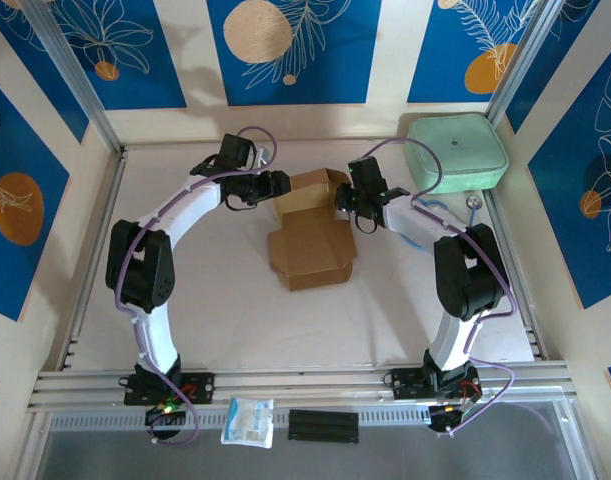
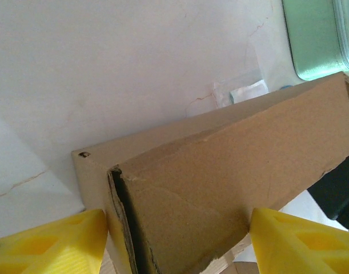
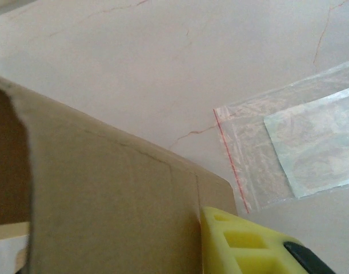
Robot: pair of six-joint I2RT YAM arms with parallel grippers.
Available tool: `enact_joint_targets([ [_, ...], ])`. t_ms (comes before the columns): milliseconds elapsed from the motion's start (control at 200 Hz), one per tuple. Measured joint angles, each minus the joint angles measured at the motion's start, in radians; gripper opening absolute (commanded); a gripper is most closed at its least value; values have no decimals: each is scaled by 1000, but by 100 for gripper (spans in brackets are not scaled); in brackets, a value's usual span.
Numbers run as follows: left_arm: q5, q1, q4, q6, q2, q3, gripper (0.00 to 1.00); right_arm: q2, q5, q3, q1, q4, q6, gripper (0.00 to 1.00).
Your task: Fold the paper box
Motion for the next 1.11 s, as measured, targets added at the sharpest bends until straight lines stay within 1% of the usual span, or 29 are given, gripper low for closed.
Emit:
enact_joint_targets([
  [170,-8,-5,4,1,0,0,67,0,-35,3,0,-34,57,28],
  [245,-11,-5,5,5,0,0,70,2,-36,3,1,-39,68,28],
  [435,-69,-12,-14,50,-13,0,77,9,29,3,21,-41,55,27],
  [575,-125,-17,-27,77,-91,-29,80,17,93,2,45,-41,23,27],
  [685,-128,-17,2,75,-195,-99,78,17,124,2,58,-40,6,27],
  [720,-124,-19,21,66,-231,-132,75,17,130,2,60,-39,6,27],
  [755,-122,-23,42,54,-265,-167,66,17,134,2,62,-38,5,27],
  [835,-127,-52,94,4,-332,-254,45,17,137,2,63,-37,2,25],
  [855,-128,-63,107,6,-344,-274,38,17,138,2,63,-37,2,25],
  [940,-140,-150,173,-45,-374,-354,12,17,146,-1,63,-34,0,22],
  [985,-140,-201,209,-62,-372,-384,1,17,152,-4,63,-33,-1,21],
  [1105,-139,-317,279,-109,-294,-410,0,18,161,-10,64,-32,-1,21],
])
